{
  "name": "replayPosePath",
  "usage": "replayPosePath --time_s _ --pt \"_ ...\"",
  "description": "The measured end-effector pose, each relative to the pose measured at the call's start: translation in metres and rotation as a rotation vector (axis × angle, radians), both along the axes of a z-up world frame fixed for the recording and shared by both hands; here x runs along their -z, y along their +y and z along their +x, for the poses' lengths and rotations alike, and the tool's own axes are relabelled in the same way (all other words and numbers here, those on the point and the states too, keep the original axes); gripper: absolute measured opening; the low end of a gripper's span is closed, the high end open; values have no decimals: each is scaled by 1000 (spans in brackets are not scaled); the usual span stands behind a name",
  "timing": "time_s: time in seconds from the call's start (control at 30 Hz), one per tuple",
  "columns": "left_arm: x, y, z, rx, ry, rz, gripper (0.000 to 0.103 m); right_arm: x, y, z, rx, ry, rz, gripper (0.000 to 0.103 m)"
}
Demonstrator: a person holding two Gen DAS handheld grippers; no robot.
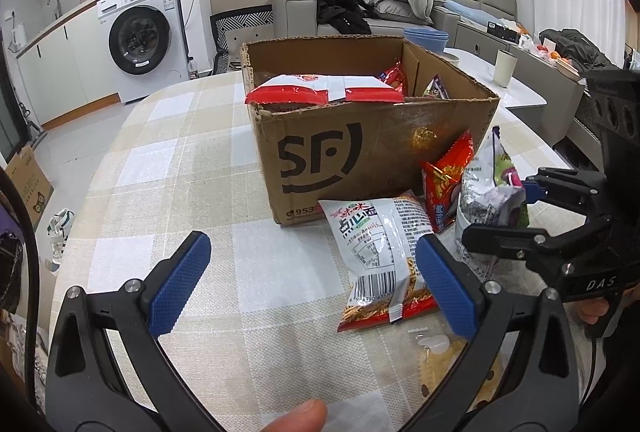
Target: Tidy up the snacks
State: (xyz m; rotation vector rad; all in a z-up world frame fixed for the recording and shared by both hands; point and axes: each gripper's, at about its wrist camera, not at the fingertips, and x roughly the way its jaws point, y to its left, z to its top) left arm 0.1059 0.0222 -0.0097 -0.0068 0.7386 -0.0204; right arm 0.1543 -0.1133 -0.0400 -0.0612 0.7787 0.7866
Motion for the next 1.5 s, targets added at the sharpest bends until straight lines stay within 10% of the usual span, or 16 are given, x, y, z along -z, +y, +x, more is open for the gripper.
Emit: replayPosePath --time_s 1.1,1.5 --pt "31 -51 42 105 150 -22 102 -35 -34 -8 78 -86 116 61" --pt "50 -59 64 126 197 -71 75 -33 -35 -7 79 -79 120 61"
